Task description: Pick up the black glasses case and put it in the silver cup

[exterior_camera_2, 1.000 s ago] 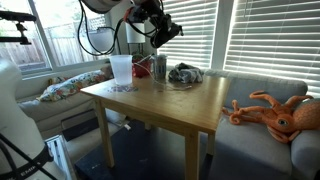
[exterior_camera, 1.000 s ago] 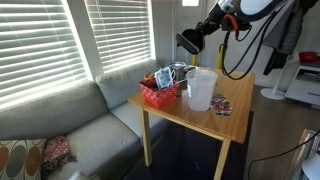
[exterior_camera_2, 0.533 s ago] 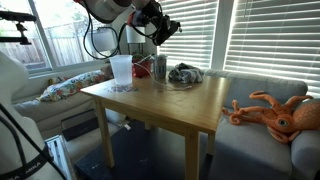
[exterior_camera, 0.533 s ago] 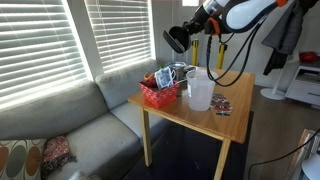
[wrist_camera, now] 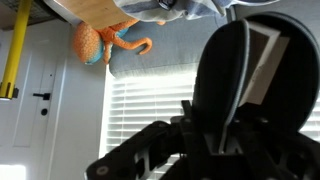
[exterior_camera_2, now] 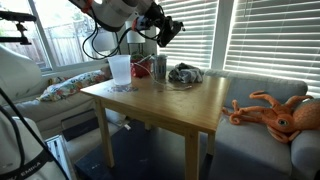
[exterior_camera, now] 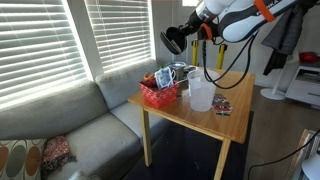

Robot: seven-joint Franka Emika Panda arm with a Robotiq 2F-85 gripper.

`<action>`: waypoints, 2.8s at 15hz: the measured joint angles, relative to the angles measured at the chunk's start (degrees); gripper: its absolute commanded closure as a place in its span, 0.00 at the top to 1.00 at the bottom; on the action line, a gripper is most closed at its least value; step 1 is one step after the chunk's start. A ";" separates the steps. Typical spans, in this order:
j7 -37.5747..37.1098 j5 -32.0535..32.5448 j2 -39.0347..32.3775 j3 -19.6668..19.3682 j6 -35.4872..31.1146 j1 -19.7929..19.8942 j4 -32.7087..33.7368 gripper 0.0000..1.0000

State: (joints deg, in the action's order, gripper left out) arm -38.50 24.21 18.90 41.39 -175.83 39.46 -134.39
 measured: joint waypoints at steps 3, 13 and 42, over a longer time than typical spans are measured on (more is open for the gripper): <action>-2.46 2.80 1.94 7.00 -2.71 7.16 0.00 0.03; -2.52 2.81 2.19 8.92 -2.92 8.93 -0.19 0.11; -4.03 1.82 16.05 14.01 -13.69 17.50 -3.77 0.03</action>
State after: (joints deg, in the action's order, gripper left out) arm -42.53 26.03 34.94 55.41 -189.52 56.96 -138.16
